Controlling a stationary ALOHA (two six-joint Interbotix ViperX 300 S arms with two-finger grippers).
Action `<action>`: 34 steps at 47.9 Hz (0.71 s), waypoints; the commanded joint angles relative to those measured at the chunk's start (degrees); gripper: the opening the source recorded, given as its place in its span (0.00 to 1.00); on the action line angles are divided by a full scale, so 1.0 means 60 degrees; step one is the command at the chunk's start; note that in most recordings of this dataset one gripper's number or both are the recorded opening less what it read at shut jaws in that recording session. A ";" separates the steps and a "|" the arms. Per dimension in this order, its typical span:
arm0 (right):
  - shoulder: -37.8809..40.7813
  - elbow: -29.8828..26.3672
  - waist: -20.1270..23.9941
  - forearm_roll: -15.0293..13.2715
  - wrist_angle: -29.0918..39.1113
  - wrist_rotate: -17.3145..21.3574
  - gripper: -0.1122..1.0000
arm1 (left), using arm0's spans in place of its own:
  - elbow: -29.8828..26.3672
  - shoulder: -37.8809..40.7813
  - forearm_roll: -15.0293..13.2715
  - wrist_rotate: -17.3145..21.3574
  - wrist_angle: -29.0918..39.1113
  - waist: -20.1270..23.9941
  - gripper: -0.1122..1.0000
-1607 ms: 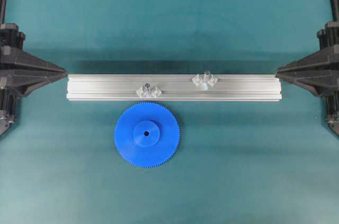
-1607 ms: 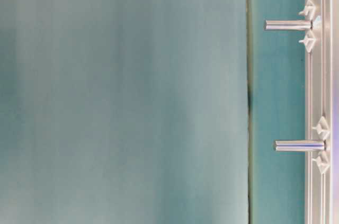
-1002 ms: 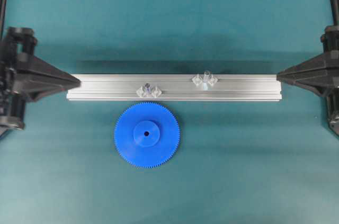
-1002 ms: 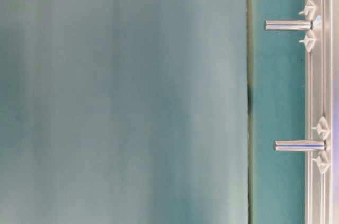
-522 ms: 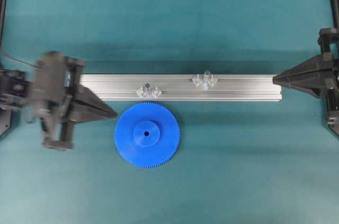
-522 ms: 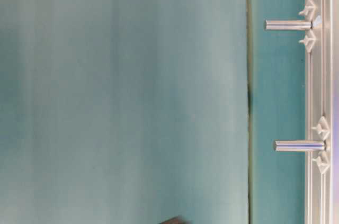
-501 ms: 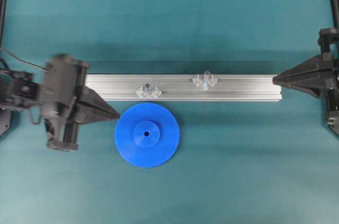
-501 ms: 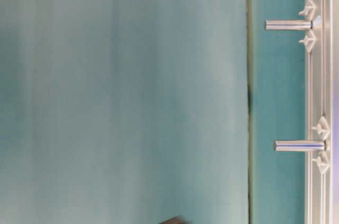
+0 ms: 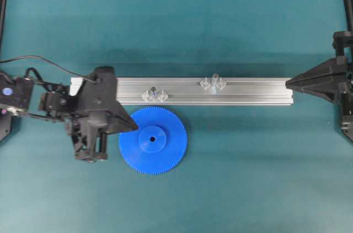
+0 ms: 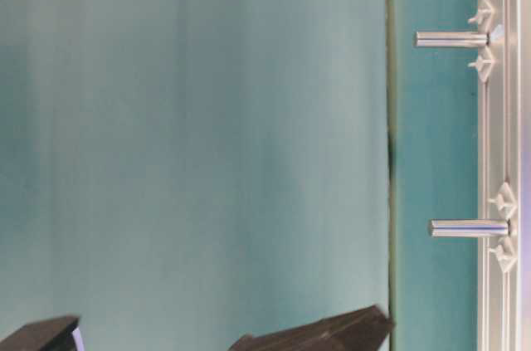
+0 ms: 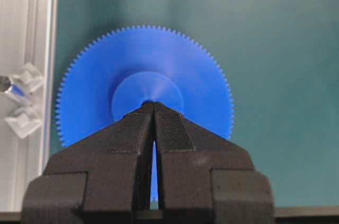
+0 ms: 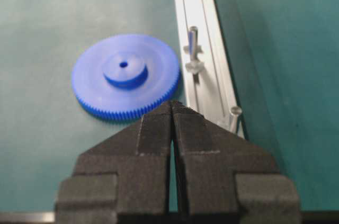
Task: Insert the large gear onto the shaft.
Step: 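Move the left gripper over the blue gear's hub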
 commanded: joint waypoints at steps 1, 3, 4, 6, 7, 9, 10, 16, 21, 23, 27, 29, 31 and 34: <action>-0.0015 -0.0059 -0.0073 0.0015 -0.0059 0.0073 0.12 | -0.0366 0.0234 0.0029 -0.0146 -0.0029 -0.0029 0.09; -0.0044 -0.0044 -0.0103 0.0015 -0.0059 0.0073 0.12 | -0.0439 0.0410 0.0015 -0.0176 -0.0029 -0.0029 0.09; -0.0073 -0.0029 -0.0117 0.0015 -0.0059 0.0073 0.12 | -0.0483 0.0483 0.0015 -0.0161 -0.0029 -0.0044 0.09; -0.0103 -0.0015 -0.0146 0.0015 -0.0059 0.0073 0.12 | -0.0542 0.0630 0.0015 -0.0146 -0.0015 -0.0044 0.09; -0.0132 -0.0015 -0.0146 0.0015 -0.0044 0.0059 0.12 | -0.0586 0.0703 0.0029 -0.0132 -0.0029 -0.0029 0.09; -0.0176 -0.0015 -0.0176 0.0015 -0.0044 0.0059 0.12 | -0.0659 0.0820 0.0029 -0.0132 -0.0015 -0.0044 0.09; -0.0190 -0.0015 -0.0176 0.0015 -0.0059 0.0059 0.12 | -0.0703 0.0894 0.0029 -0.0117 -0.0015 -0.0044 0.09; -0.0322 0.0059 -0.0190 0.0015 0.0059 0.0073 0.12 | -0.0879 0.1318 0.0029 -0.0103 0.0044 -0.0044 0.09; -0.0352 0.0059 -0.0176 0.0015 0.0249 0.0073 0.12 | -0.1025 0.1567 0.0029 -0.0088 0.0132 -0.0044 0.09; -0.0366 0.0059 -0.0176 0.0015 0.0337 0.0073 0.12 | -0.1113 0.1670 0.0015 -0.0073 0.0190 -0.0044 0.09; -0.0381 0.0059 -0.0190 0.0015 0.0425 0.0073 0.12 | -0.1260 0.1860 0.0015 -0.0073 0.0381 -0.0044 0.09; -0.0396 0.0059 -0.0176 0.0015 0.0425 0.0073 0.12 | -0.1333 0.1963 0.0029 -0.0059 0.0513 -0.0044 0.09; -0.0396 0.0059 -0.0190 0.0000 0.0425 0.0073 0.12 | -0.1392 0.2065 0.0029 -0.0059 0.0645 -0.0044 0.09; -0.0410 0.0059 -0.0190 0.0000 0.0425 0.0073 0.12 | -0.1523 0.2241 0.0029 -0.0059 0.0835 -0.0044 0.09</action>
